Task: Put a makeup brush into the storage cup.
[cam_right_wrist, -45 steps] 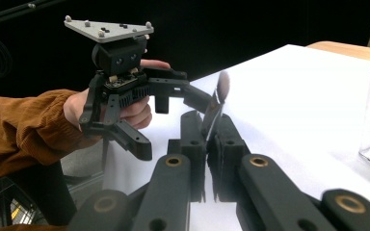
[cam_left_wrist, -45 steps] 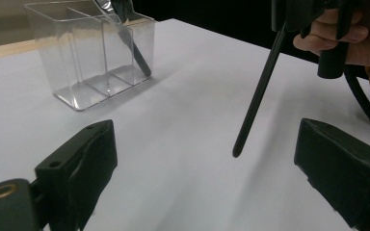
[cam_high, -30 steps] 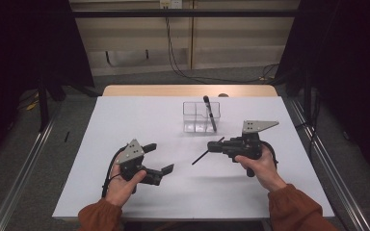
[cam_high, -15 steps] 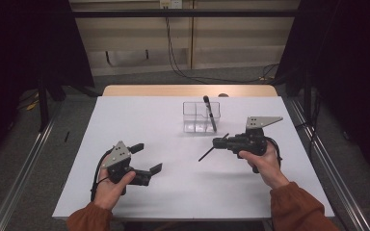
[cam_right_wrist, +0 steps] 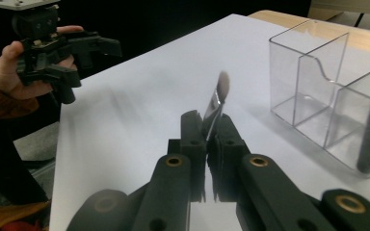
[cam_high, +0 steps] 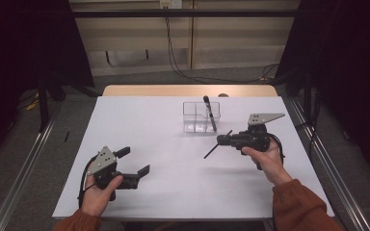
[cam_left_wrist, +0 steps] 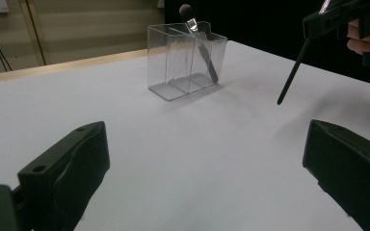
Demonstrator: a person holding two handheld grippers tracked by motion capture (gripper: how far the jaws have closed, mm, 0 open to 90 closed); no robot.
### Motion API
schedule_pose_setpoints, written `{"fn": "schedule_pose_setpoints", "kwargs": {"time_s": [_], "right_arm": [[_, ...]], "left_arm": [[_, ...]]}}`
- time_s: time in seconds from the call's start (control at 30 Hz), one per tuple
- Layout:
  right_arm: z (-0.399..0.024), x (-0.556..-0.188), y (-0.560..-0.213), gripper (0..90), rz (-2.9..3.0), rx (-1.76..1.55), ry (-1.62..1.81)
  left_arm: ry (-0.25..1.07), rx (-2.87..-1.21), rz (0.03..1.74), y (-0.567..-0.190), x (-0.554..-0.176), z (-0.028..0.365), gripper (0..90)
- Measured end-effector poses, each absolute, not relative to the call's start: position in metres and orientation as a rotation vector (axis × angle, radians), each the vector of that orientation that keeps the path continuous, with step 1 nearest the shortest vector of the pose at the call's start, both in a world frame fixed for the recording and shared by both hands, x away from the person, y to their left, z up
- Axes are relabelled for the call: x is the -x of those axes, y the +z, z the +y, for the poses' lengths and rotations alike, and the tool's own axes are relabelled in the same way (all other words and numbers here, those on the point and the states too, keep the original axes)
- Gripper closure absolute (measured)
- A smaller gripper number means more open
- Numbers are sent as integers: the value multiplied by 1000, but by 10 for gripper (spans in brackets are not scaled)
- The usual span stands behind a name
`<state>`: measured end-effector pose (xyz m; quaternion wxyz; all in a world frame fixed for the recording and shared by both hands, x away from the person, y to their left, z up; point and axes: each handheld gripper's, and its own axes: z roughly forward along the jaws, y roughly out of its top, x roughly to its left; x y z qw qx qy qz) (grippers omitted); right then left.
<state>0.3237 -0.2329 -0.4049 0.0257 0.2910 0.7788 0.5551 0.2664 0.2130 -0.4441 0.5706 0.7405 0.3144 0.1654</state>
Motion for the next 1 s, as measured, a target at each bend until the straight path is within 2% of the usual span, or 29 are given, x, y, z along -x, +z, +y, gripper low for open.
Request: {"fn": "schedule_pose_setpoints", "kwargs": {"time_s": [0.4,1.0], "right_arm": [[-240,-338,-386,864,2396,-893,1645],[-259,-370,-365,864,2321,-956,1581]], "left_arm": [[462,-1709,778,-450,-253,234,22],[482,-1696,776,-448,-251,241,25]]}}
